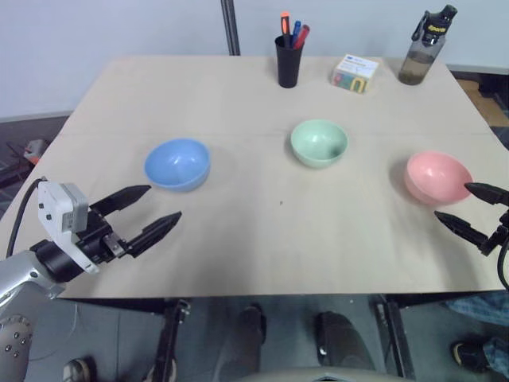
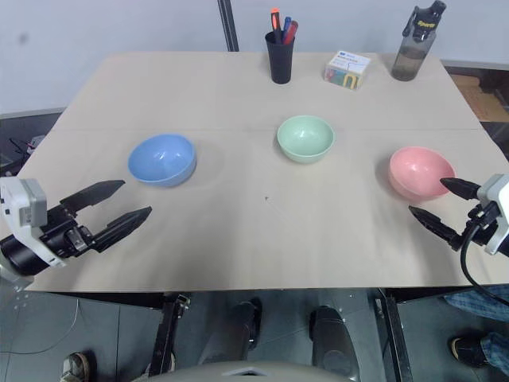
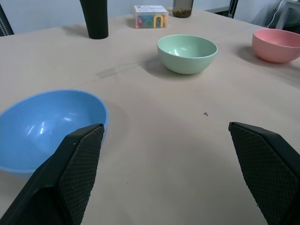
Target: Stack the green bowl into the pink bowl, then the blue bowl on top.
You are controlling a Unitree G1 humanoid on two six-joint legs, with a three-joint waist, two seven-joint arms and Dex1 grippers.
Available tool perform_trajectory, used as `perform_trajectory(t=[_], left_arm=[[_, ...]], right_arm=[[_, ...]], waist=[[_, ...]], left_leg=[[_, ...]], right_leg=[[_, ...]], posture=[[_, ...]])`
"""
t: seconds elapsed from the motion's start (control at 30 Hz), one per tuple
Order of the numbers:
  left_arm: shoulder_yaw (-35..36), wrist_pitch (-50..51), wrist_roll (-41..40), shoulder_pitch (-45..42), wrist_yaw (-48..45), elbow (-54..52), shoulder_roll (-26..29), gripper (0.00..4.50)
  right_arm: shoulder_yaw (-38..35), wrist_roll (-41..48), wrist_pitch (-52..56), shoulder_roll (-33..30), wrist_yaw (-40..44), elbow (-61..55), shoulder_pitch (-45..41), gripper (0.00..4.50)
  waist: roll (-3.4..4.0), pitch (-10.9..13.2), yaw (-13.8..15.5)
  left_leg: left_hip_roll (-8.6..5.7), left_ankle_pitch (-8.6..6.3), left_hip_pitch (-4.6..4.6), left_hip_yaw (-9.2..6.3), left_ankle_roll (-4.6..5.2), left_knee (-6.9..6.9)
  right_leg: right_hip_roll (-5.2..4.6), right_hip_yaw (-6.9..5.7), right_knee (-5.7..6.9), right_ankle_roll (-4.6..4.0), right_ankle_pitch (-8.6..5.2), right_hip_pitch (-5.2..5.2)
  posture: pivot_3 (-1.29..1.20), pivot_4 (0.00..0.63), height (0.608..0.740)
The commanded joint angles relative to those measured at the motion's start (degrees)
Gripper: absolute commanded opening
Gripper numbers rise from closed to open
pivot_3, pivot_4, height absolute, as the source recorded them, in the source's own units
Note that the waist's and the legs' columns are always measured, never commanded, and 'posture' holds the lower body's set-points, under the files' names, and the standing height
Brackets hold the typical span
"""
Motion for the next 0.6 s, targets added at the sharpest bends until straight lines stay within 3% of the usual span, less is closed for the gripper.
perform_trajectory(t=[0.03, 0.33, 0.6], left_arm=[[-0.1, -0.3, -0.3, -0.6, 0.9, -1.4, -0.5, 4.50], [-4.9, -1.1, -1.6, -3.7, 1.2, -4.5, -1.7, 4.50], [-10.7, -1.6, -2.0, -8.5, 1.6, -8.5, -2.1, 4.50]], right_arm=[[1.1, 0.1, -0.2, 0.2, -1.1, -1.9, -2.0, 4.44], [12.6, -5.0, 7.9, 0.4, -10.3, -2.0, -10.3, 4.44], [22.9, -13.9, 11.5, 4.5, -19.4, 6.5, -23.4, 4.44]], waist=[[0.00, 0.0, 0.0], [0.00, 0.0, 0.0], [0.00, 0.0, -0.1]], left_leg=[[0.00, 0.00, 0.00, 0.00, 0.00, 0.00], [0.01, 0.00, 0.03, 0.05, 0.00, 0.01], [-0.01, 0.01, 0.01, 0.06, 0.01, 0.06]], right_leg=[[0.00, 0.00, 0.00, 0.00, 0.00, 0.00], [0.02, 0.04, 0.04, -0.07, 0.05, -0.01], [0.04, 0.07, 0.08, -0.21, 0.15, -0.01]], posture=[[0.00, 0.150, 0.740], [0.00, 0.150, 0.740], [0.00, 0.150, 0.740]])
